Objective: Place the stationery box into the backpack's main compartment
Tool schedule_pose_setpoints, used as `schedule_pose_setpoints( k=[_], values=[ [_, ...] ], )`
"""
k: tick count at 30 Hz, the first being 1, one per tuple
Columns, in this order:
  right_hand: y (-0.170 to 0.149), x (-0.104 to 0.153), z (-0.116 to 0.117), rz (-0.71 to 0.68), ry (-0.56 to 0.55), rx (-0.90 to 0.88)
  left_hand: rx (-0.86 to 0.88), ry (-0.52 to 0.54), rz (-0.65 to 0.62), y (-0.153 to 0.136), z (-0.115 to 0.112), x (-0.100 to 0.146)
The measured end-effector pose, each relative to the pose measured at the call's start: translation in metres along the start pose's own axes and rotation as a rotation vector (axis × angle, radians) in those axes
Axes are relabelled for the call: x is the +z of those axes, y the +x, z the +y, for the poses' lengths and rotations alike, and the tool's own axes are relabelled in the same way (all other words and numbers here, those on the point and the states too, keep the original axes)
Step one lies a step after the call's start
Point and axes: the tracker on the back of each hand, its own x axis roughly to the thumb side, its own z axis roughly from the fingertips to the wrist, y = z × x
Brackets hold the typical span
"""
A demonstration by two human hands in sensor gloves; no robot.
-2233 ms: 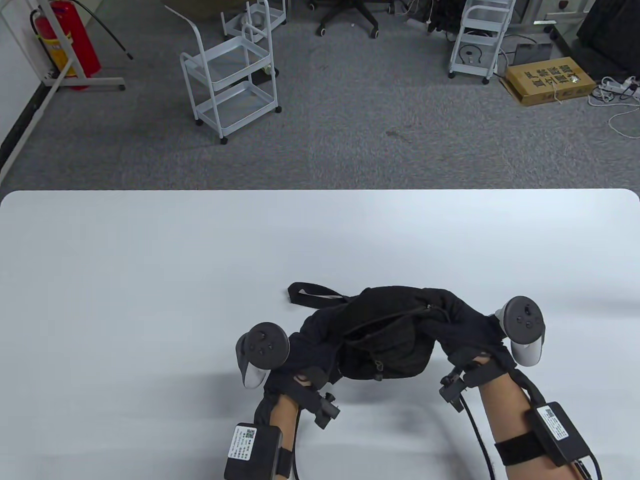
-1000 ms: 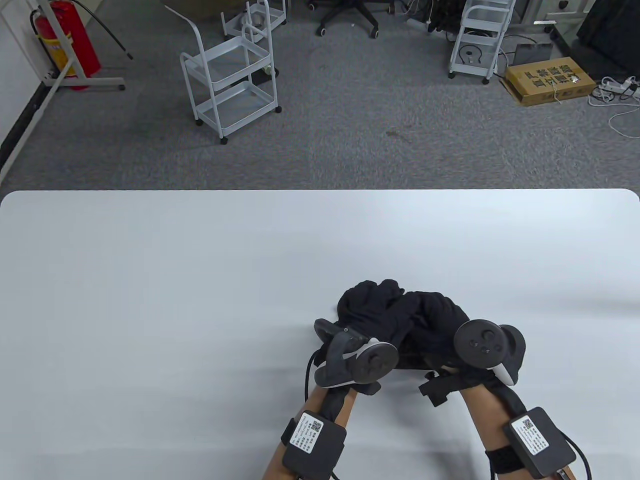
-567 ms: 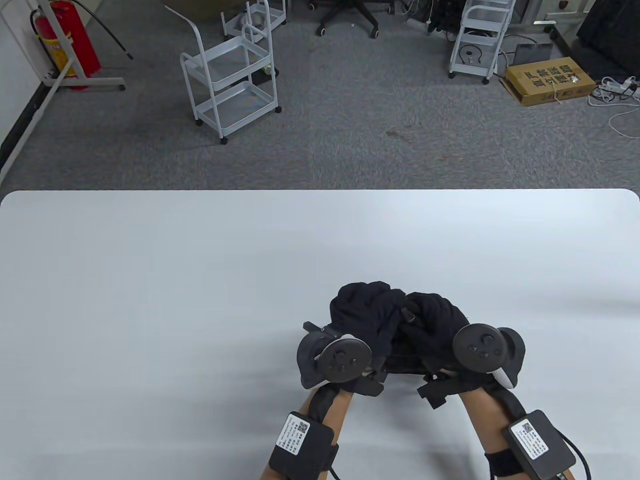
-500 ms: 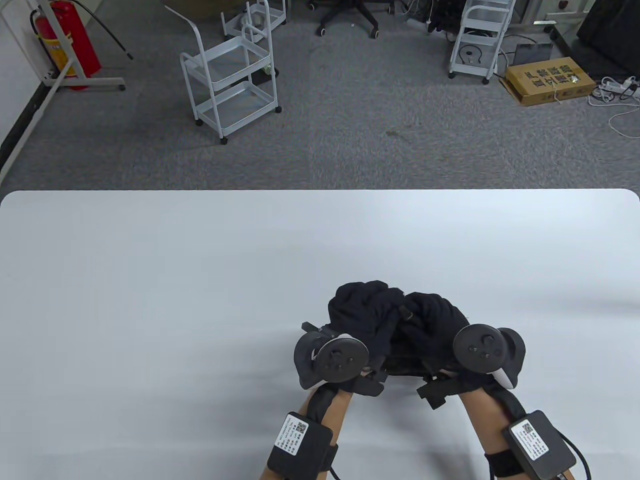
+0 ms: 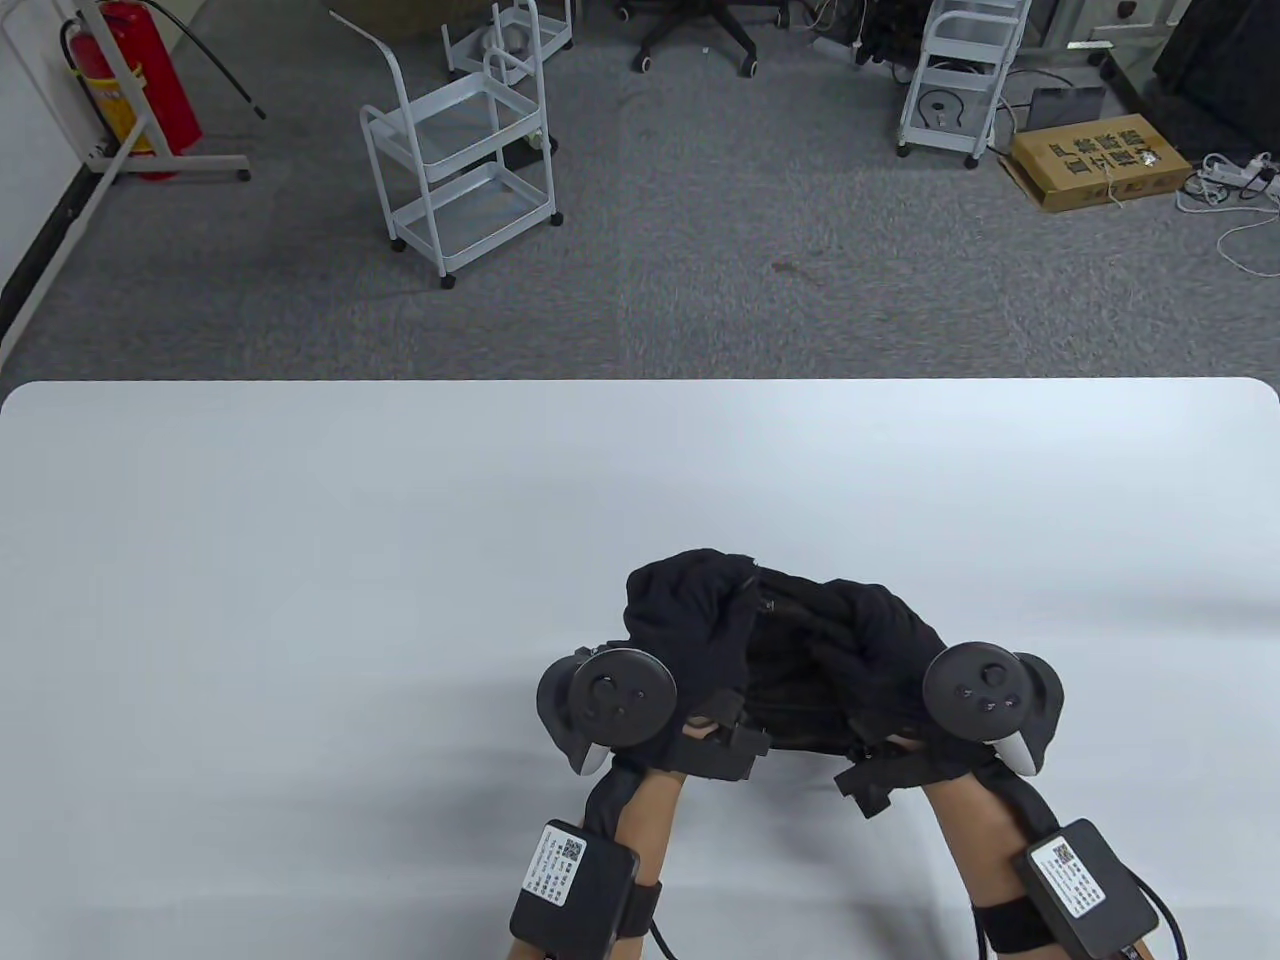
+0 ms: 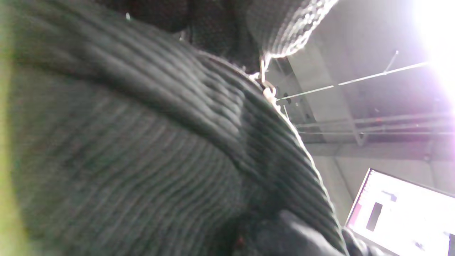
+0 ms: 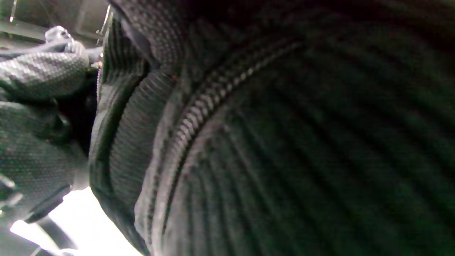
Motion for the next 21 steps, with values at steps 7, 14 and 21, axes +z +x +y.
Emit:
schedule_pose_setpoints(
  k=[7,14,21],
  values=[
    [-0.007,-0.002,-0.007,0.021,0.0,-0.083,0.06,0.014,0.059,-0.012,0.007,-0.001],
    [-0.014,-0.003,-0.015,0.04,-0.008,-0.179,0.123,0.018,0.12,-0.024,0.011,-0.001],
    [-0.018,-0.004,-0.02,0.058,-0.012,-0.254,0.139,0.013,0.17,-0.035,0.013,0.0]
  ],
)
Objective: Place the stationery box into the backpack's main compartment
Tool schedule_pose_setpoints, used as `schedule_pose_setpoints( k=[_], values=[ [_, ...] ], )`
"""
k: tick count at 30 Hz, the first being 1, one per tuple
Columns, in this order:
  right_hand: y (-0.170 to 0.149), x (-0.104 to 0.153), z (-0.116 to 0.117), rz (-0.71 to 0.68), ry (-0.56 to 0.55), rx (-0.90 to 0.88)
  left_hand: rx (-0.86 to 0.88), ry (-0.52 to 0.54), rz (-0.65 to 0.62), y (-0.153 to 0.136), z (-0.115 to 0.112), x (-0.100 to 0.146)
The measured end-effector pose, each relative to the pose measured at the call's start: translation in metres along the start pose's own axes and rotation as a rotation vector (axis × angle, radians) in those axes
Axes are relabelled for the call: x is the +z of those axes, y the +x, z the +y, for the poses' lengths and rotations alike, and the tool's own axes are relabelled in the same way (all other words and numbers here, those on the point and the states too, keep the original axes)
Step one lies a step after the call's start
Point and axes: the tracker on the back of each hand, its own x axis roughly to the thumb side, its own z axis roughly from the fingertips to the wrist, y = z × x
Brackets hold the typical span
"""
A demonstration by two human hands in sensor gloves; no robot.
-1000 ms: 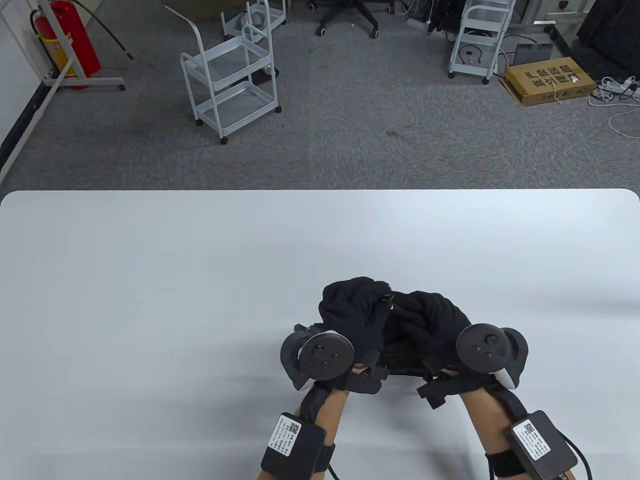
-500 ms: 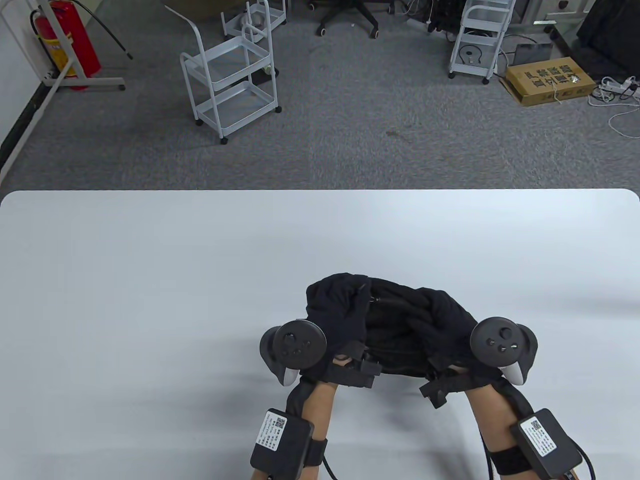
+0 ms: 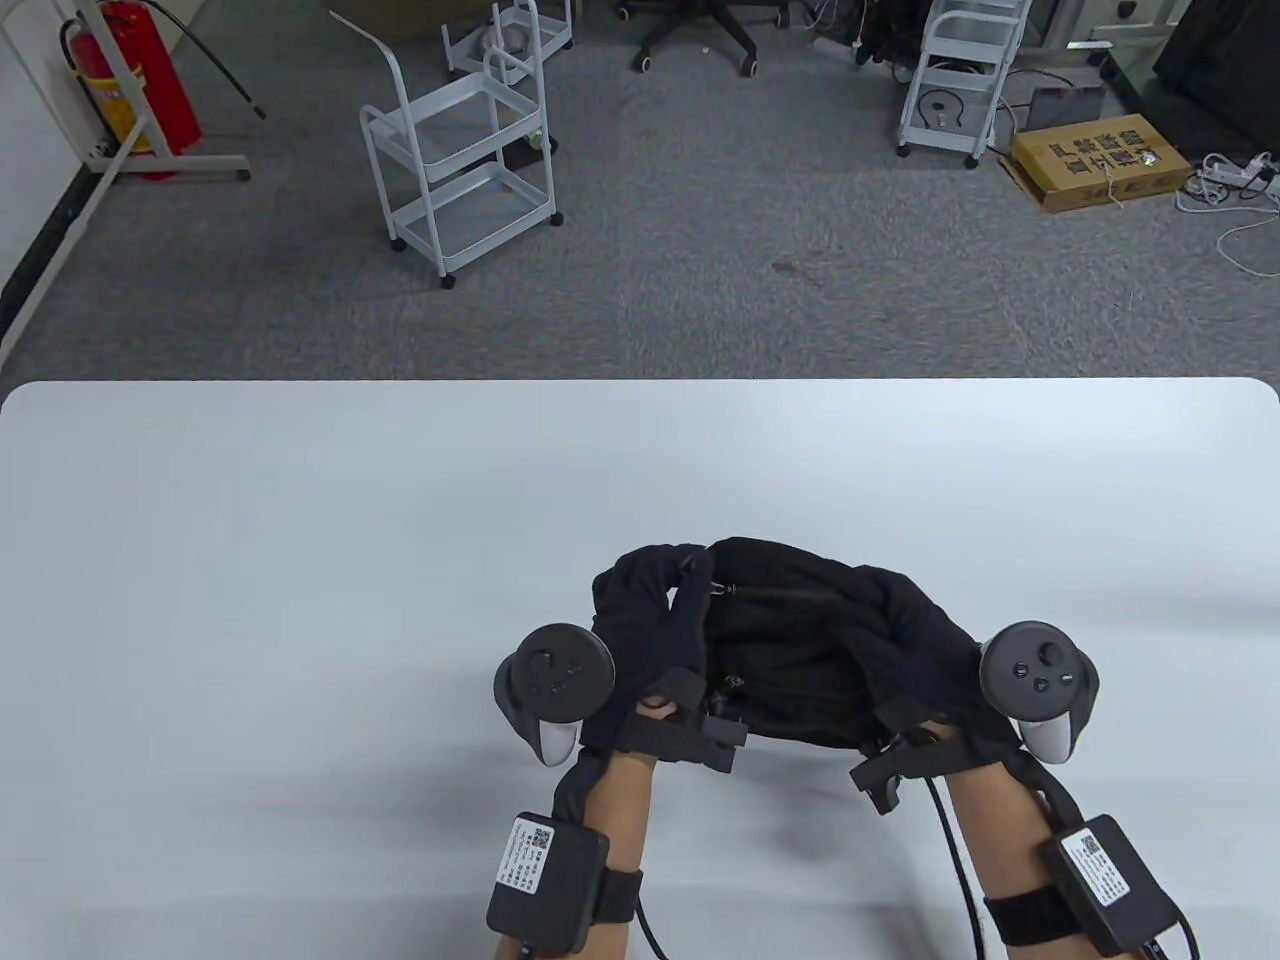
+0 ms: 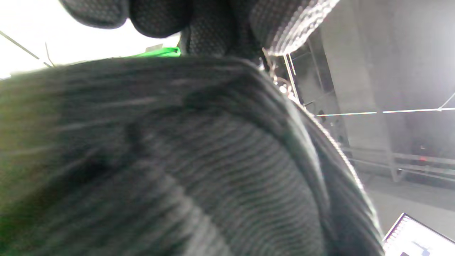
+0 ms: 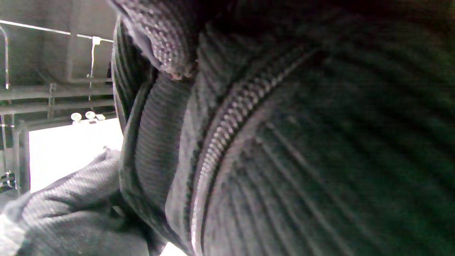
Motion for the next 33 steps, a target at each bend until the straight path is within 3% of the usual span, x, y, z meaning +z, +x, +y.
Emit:
schedule_pose_setpoints(
  k=[23,28,33],
  values=[
    [-0.007,-0.002,-0.017,0.03,-0.024,-0.17,0.057,-0.064,0.197,-0.036,0.009,-0.003],
    [-0.009,-0.002,-0.022,0.04,-0.033,-0.221,0.114,-0.151,0.27,-0.051,0.006,-0.003],
    [-0.01,-0.002,-0.029,0.053,-0.05,-0.231,0.017,-0.29,0.33,-0.065,-0.014,0.001]
  ],
)
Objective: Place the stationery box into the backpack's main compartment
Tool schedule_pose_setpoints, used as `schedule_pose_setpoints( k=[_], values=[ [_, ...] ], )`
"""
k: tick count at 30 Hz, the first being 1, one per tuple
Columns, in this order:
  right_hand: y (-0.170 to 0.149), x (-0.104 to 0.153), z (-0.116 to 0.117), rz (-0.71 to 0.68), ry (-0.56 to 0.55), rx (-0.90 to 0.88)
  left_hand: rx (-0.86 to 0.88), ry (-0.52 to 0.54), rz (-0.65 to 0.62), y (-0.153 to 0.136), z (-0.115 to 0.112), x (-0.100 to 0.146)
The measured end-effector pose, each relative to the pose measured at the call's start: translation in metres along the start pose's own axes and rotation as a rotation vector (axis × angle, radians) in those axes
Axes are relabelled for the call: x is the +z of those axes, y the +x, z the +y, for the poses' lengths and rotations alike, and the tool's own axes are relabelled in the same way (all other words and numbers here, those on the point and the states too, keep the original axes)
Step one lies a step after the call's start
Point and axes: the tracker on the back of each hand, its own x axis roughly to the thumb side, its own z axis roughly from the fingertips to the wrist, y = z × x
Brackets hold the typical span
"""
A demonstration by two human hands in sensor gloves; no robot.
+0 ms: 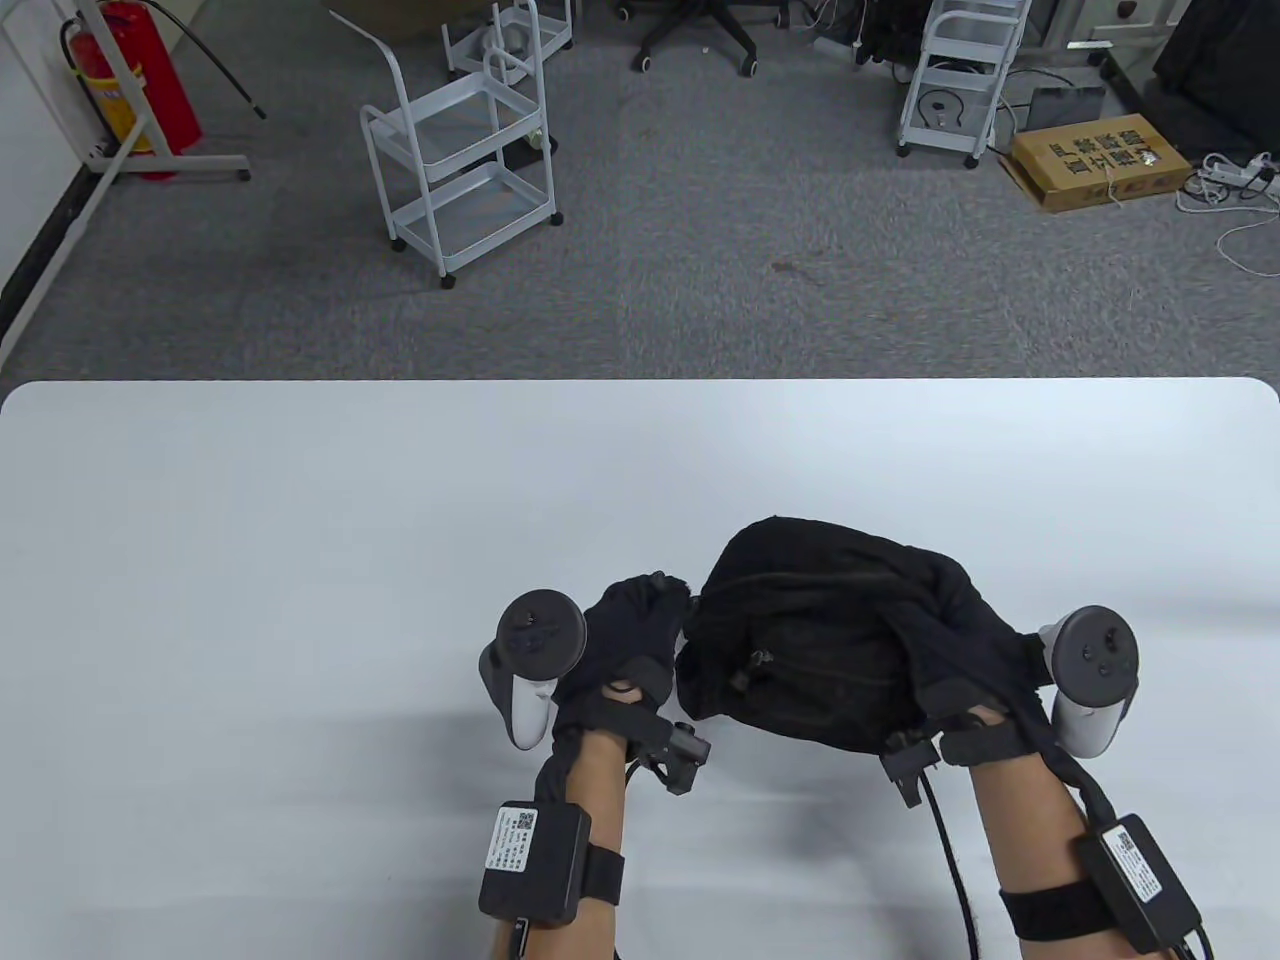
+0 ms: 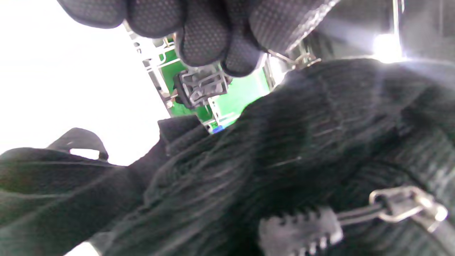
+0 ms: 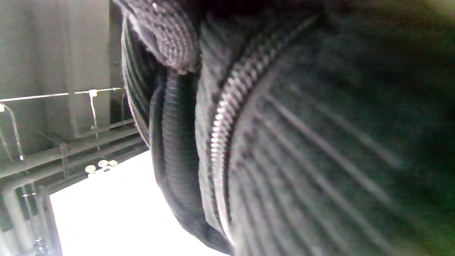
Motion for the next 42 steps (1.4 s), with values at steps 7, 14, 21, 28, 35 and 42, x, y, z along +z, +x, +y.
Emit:
schedule_pose_setpoints(
  k=[7,14,21,28,35,42],
  values=[
    [-0.001,0.0,-0.003,0.009,-0.019,0.003,-0.186,0.105,-0.066,0.017,0.004,0.007],
    [0.004,-0.018,0.01,0.06,-0.009,0.05,-0.54,0.126,-0.176,0.024,0.021,0.027],
    [-0.018,-0.069,0.042,0.233,0.07,0.106,-0.687,0.098,-0.219,0.016,0.036,0.044],
    [-0.073,-0.108,0.064,0.45,0.093,0.053,-0.698,0.028,-0.159,-0.004,0.037,0.049],
    [-0.122,-0.121,0.063,0.656,0.094,0.089,-0.682,-0.004,-0.148,-0.007,0.034,0.047],
    [-0.134,-0.115,0.057,0.684,0.036,0.199,-0.707,-0.051,-0.132,-0.011,0.027,0.044]
  ],
)
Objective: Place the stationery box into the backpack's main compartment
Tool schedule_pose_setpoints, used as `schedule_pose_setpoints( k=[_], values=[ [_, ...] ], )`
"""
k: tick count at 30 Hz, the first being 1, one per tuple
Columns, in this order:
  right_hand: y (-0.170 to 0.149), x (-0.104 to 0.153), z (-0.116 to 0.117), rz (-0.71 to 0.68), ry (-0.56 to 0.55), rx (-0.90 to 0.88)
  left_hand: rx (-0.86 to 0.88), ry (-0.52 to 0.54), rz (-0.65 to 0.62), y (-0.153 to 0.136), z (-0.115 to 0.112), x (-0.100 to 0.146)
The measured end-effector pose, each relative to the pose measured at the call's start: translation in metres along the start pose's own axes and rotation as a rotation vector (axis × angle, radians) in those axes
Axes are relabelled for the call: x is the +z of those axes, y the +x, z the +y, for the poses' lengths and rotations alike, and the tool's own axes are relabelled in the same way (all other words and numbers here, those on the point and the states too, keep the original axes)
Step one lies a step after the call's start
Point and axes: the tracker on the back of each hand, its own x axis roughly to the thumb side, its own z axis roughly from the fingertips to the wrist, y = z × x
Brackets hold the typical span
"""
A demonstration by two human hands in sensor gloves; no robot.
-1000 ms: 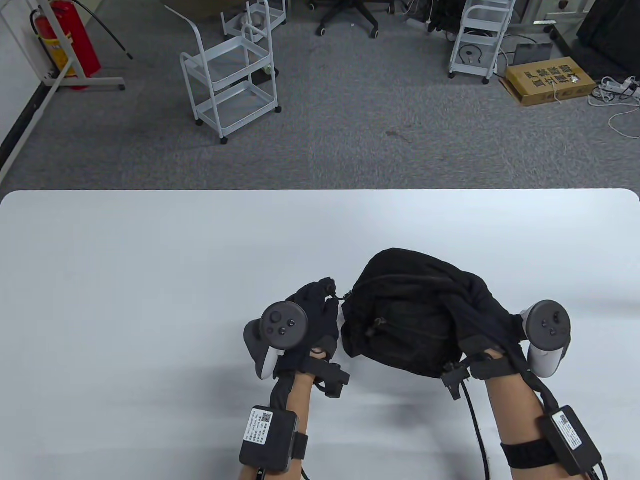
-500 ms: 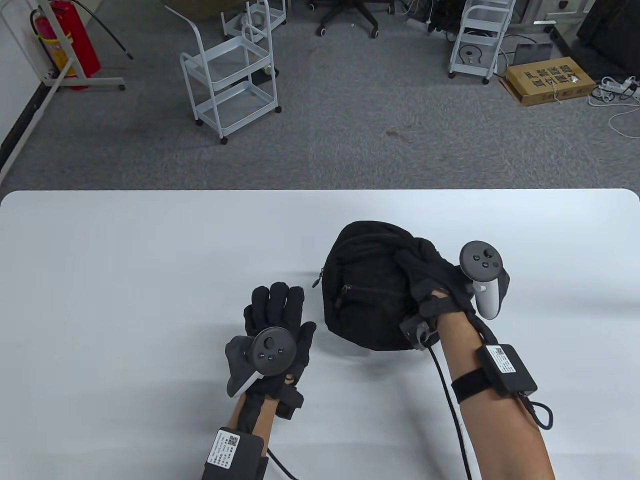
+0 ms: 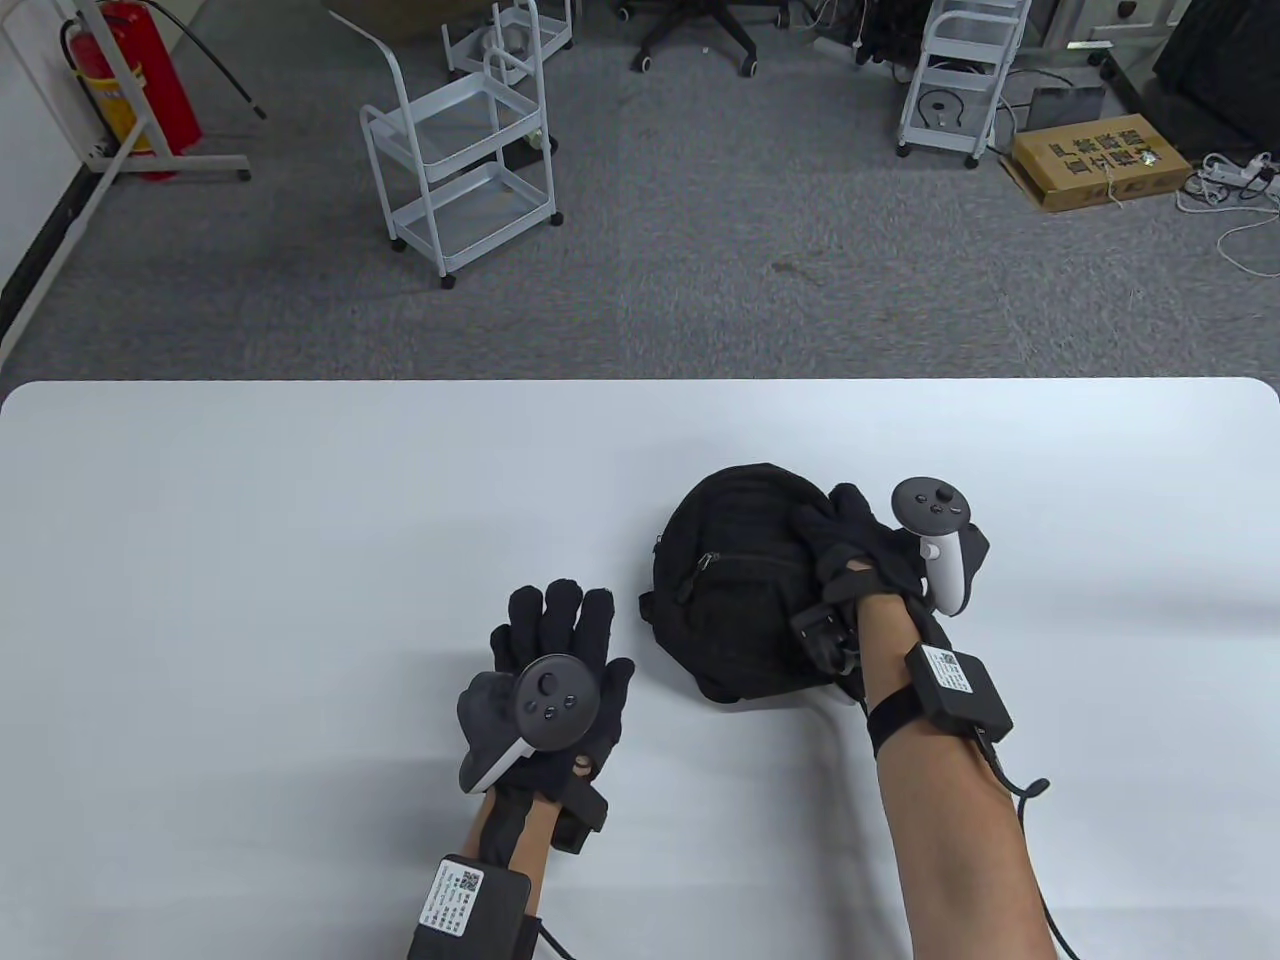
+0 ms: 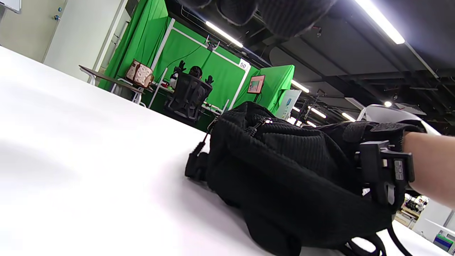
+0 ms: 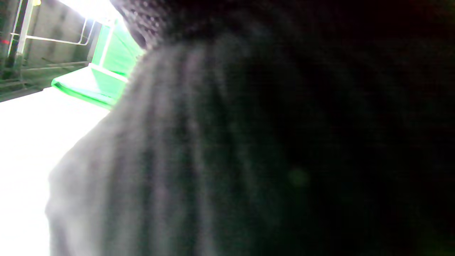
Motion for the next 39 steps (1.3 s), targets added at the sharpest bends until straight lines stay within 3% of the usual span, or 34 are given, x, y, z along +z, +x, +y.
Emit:
schedule_pose_setpoints(
  k=[6,12,18,23,27,32,37,39],
  values=[
    [0.019,0.03,-0.021,-0.133,-0.013,0.119,-0.004,-0.012,0.016,-0.001,-0.002,0.001],
    [0.034,0.086,-0.046,-0.314,0.004,0.207,-0.009,-0.022,0.04,-0.004,-0.003,-0.001],
    [0.027,0.14,-0.069,-0.507,-0.072,0.402,-0.019,-0.023,0.054,-0.005,-0.002,0.0],
    [0.013,0.169,-0.077,-0.621,-0.115,0.576,-0.029,-0.037,0.069,-0.006,-0.001,0.001],
    [-0.006,0.177,-0.074,-0.642,-0.16,0.663,-0.032,-0.046,0.092,-0.01,-0.002,0.0],
    [-0.034,0.168,-0.069,-0.584,-0.182,0.802,-0.043,-0.063,0.105,-0.013,-0.005,0.001],
    [-0.055,0.155,-0.066,-0.426,-0.066,0.884,-0.063,-0.088,0.114,-0.014,-0.01,0.002],
    [-0.056,0.154,-0.068,-0.434,-0.098,0.845,-0.062,-0.09,0.12,-0.015,-0.011,0.001]
  ],
)
